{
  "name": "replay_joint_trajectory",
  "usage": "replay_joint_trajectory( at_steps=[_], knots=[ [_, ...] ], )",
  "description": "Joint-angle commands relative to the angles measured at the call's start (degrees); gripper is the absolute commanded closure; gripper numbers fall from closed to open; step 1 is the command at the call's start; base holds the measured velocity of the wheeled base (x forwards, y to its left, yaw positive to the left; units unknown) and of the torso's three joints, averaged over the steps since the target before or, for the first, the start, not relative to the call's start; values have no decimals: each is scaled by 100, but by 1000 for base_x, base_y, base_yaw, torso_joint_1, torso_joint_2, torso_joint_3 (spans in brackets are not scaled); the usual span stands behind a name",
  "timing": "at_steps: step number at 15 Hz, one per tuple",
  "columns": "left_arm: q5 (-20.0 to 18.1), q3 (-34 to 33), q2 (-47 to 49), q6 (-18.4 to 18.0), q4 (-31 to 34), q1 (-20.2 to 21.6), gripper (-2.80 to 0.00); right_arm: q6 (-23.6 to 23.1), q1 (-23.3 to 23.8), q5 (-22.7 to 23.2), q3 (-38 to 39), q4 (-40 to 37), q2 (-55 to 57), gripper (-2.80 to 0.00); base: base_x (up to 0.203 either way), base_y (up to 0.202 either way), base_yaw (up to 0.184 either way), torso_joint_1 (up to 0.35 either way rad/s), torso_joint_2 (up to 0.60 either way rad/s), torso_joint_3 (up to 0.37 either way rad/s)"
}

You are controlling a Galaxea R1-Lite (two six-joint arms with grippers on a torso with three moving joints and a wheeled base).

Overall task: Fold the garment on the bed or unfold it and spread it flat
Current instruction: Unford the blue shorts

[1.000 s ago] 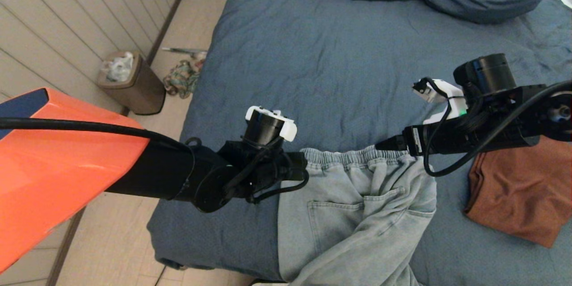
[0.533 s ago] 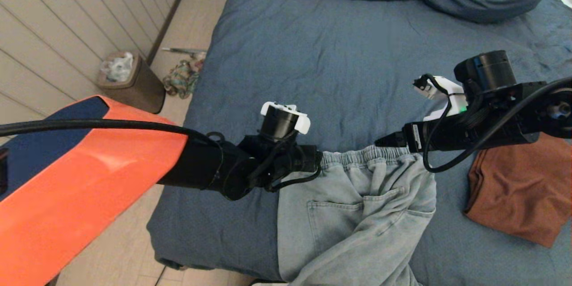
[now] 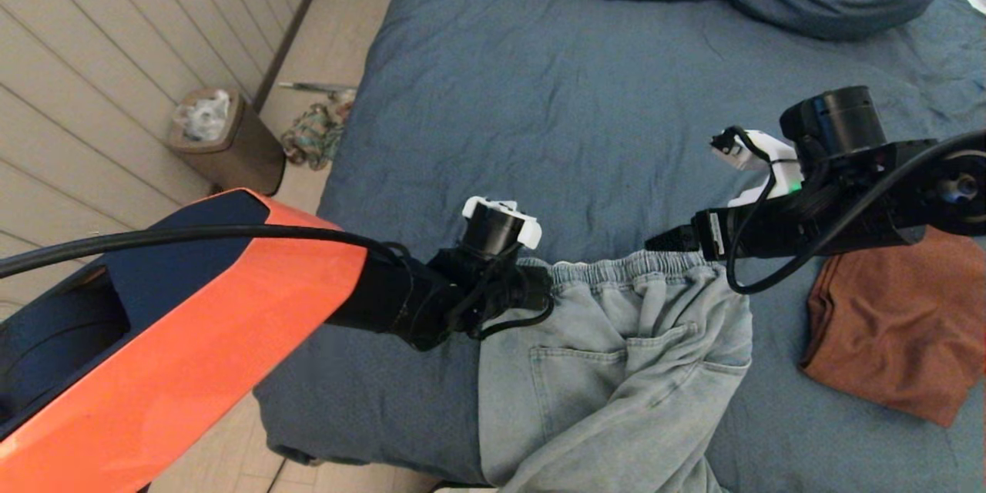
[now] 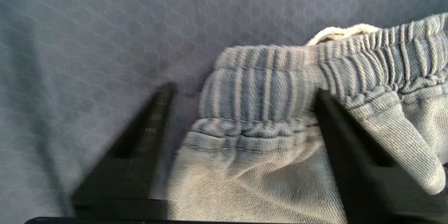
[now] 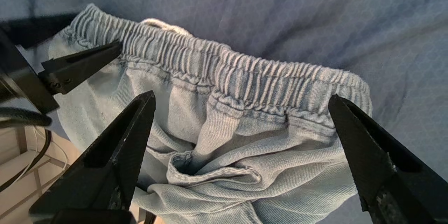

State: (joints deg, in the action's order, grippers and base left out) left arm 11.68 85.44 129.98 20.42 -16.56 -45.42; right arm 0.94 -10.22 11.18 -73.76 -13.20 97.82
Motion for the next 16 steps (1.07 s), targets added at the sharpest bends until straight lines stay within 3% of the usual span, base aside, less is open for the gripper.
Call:
replay_joint_trajectory(
  at_steps=[1, 8, 12, 16],
  knots=[
    [2, -27, 42, 27, -30, -19, 0, 3, 11, 7, -33, -7, 9, -280, 0, 0, 0, 0, 0, 0],
    [48, -65, -435, 53, -24, -18, 0, 3, 20, 7, -37, -7, 0, -280, 0, 0, 0, 0, 0, 0],
    [70, -396, -1244, -115, -3, 292, 0, 21, -6, 7, -9, -23, -26, -280, 0, 0, 0, 0, 0, 0],
    [63, -221, -1731, -241, 219, 821, 0, 244, -131, 7, 0, -24, -96, -280, 0, 0, 0, 0, 0, 0]
  ],
)
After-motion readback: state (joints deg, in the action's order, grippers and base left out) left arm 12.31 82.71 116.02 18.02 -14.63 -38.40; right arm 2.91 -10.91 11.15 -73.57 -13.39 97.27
